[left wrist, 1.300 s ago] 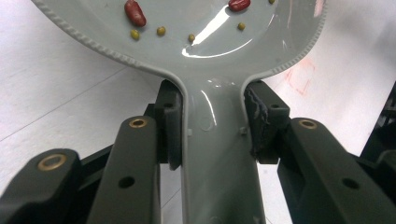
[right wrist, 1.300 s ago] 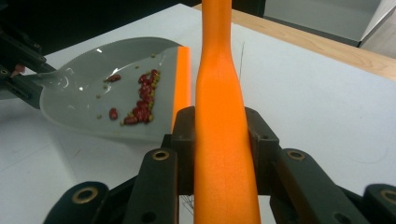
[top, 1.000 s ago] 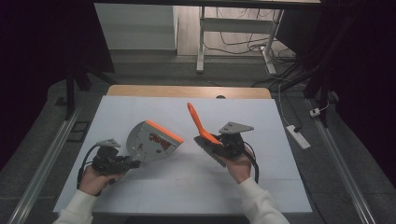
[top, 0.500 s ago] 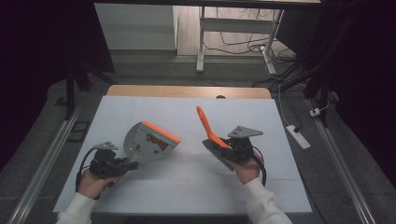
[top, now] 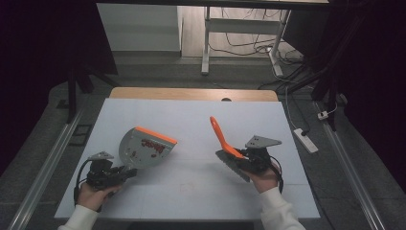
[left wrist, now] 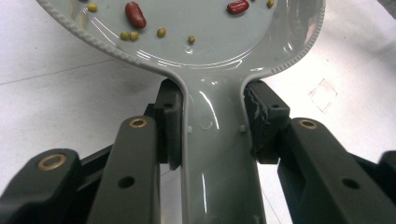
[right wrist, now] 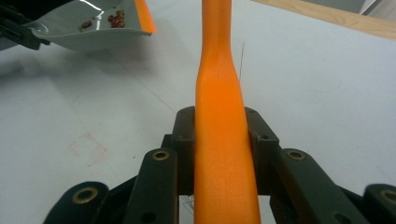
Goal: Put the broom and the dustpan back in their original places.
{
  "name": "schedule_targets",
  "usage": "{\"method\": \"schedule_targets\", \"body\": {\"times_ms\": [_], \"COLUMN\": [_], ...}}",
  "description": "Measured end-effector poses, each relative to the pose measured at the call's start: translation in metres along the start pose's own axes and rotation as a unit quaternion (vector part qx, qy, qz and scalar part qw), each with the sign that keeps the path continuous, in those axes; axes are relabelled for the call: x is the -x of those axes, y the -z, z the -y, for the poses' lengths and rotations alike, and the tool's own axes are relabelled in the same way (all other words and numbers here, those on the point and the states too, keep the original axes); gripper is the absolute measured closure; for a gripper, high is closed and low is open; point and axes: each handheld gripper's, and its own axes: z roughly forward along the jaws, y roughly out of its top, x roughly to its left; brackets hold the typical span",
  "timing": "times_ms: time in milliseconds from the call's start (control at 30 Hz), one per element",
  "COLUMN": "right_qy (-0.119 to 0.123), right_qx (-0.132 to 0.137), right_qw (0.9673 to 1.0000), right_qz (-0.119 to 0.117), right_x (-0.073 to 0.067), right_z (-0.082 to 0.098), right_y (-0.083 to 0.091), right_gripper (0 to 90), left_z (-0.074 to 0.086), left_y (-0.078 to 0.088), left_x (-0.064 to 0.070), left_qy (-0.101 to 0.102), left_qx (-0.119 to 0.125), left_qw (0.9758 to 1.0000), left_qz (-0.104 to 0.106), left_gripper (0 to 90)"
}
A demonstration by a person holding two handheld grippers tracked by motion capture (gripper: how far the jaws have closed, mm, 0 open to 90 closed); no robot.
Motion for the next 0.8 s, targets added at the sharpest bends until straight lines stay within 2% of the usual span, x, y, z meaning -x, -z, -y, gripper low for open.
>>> {"method": "schedule_targets", "body": {"times_ms": [267,633,800], "right_qy": [-0.014,-0.010,-0.009], "right_qx": [-0.012,-0.016,-0.019], "right_qw": [0.9998,0.9997,0.9996], "right_qz": [-0.011,-0.014,-0.021], "right_x": [0.006,0.009,0.010], "right_z": [0.008,0.011,0.012], "right_y": [0.005,0.006,0.006], "right_gripper": [70.2,70.2,70.3], "left_z": [0.003,0.007,0.011], "left_y": [-0.005,-0.010,-0.011], "left_x": [0.002,0.004,0.005], "left_qy": [0.012,0.038,0.051], "left_qx": [-0.001,0.005,0.010], "left_qw": [0.9999,0.9988,0.9975], "left_qz": [-0.011,-0.031,-0.048], "left_gripper": [61.2,61.2,61.2]}}
